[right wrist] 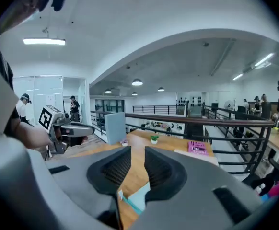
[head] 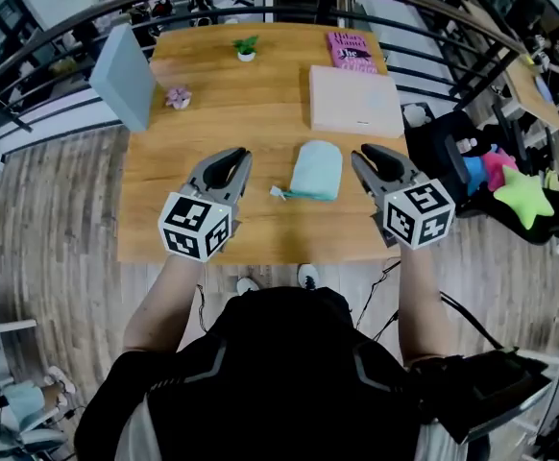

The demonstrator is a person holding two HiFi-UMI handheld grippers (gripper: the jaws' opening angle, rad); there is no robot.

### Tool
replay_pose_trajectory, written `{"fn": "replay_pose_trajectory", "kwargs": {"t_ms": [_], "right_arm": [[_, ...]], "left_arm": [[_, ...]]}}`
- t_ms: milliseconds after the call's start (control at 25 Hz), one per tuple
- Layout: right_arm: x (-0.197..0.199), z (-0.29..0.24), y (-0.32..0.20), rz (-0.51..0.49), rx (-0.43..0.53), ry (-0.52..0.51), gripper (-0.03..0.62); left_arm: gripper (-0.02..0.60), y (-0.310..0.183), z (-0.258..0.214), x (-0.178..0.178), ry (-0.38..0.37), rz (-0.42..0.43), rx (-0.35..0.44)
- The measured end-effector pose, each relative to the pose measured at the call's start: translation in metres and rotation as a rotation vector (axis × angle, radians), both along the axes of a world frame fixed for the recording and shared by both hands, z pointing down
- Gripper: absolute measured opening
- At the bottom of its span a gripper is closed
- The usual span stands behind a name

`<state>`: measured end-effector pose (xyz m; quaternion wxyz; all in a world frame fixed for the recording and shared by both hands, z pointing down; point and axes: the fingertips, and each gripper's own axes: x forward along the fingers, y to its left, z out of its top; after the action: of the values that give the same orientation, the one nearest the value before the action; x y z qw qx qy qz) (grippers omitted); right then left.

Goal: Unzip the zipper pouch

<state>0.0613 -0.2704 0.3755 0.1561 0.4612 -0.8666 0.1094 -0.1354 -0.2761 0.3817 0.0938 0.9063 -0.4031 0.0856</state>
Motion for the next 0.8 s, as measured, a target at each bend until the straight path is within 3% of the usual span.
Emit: {"fn": "replay_pose_trajectory", "kwargs": {"t_ms": [280,520,720,800], "right_arm": [[-0.009,-0.084,0.014,0.053,0.151,-0.114,0.055],[-0.02,-0.114,0.019,0.047,0.242,-0.104,0.017],[-0.028,-0.122,0.018,0.033,0.259,-0.12,0.009],[-0.028,-0.125,0.017,0.032,0.268,-0.106,0.009]], "left_arm": [[0.034,-0.003,-0.078,-0.02,0.089,-0.037,0.127],[0.032,0.005,-0.103,-0.03,0.077,-0.041,0.168],[0.029,0.014,-0.115,-0.034,0.151,-0.039,0.154],[0.029,0.016,-0.118,-0.031,0.147,-0.044,0.148]]}}
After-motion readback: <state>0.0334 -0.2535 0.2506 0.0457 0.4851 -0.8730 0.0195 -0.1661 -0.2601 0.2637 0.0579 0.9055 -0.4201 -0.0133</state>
